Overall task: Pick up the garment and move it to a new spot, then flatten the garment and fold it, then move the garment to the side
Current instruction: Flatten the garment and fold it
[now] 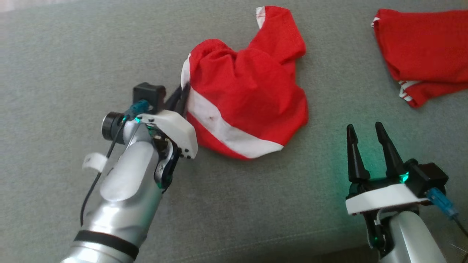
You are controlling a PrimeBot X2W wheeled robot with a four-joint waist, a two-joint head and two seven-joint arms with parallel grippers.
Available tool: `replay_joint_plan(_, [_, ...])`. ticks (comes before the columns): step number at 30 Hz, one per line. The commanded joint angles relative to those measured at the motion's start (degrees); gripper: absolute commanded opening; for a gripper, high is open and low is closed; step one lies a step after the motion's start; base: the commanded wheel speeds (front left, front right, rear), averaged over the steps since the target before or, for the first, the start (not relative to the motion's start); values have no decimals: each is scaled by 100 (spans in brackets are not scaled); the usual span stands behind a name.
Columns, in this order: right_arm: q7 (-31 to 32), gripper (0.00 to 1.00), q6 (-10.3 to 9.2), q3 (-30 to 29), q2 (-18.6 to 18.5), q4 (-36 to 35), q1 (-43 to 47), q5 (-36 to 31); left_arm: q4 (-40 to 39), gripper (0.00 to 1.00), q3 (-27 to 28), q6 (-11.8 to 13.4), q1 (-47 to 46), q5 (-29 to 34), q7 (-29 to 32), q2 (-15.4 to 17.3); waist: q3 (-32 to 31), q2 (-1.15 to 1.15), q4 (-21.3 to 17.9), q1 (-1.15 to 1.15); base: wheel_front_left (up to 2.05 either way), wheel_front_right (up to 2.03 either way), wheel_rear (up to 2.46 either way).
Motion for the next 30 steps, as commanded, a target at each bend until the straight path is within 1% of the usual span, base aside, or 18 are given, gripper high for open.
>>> replay_joint_plan(1, [-62, 100, 37, 80, -27, -180, -124, 0, -290, 0, 205, 114, -120, -107, -208, 61, -65, 0, 106, 0, 0, 0, 0])
replay_joint_plan(4, [-62, 100, 37, 59, -27, -154, -86, -33, -578, 0, 366, 366, 113, -283, -490, 60, -138, 0, 279, 0, 0, 0, 0])
replay_joint_plan(8, [-62, 100, 37, 44, -27, -116, -29, -78, -1106, 0, 686, 771, 594, -449, -688, 64, -205, 0, 531, 0, 0, 0, 0])
replay_joint_plan(16, [-62, 100, 37, 146, -27, 77, -7, -143, -2063, 0, 1070, 1280, 1789, -624, -763, 144, -265, 0, 862, 0, 0, 0, 0])
replay_joint_plan(17, [-62, 100, 37, 146, -27, 77, -7, -143, -2063, 0, 1070, 1280, 1789, -624, -763, 144, -265, 0, 862, 0, 0, 0, 0])
replay_joint_plan(22, [-31, 100, 37, 294, -27, 236, -38, -157, -2331, 0, 1226, 1498, 2285, -691, -765, 241, -290, 0, 949, 0, 0, 0, 0])
replay_joint_plan(27, [36, 100, 37, 557, -27, 339, -40, -157, -2356, 0, 1210, 1529, 2457, -720, -719, 281, -363, 0, 998, 0, 0, 0, 0])
replay_joint_plan(28, [58, 100, 37, 657, -27, 347, -35, -148, -2353, 5, 1179, 1512, 2464, -721, -712, 276, -378, 0, 1003, 0, 0, 0, 0])
replay_joint_plan(29, [83, 100, 37, 767, -27, 351, -27, -131, -2354, 46, 1140, 1485, 2467, -725, -712, 267, -400, 0, 1013, 0, 0, 0, 0])
replay_joint_plan(30, [114, 100, 37, 894, -27, 351, -16, -118, -2361, 100, 1102, 1460, 2470, -723, -715, 258, -422, 0, 1027, 0, 0, 0, 0])
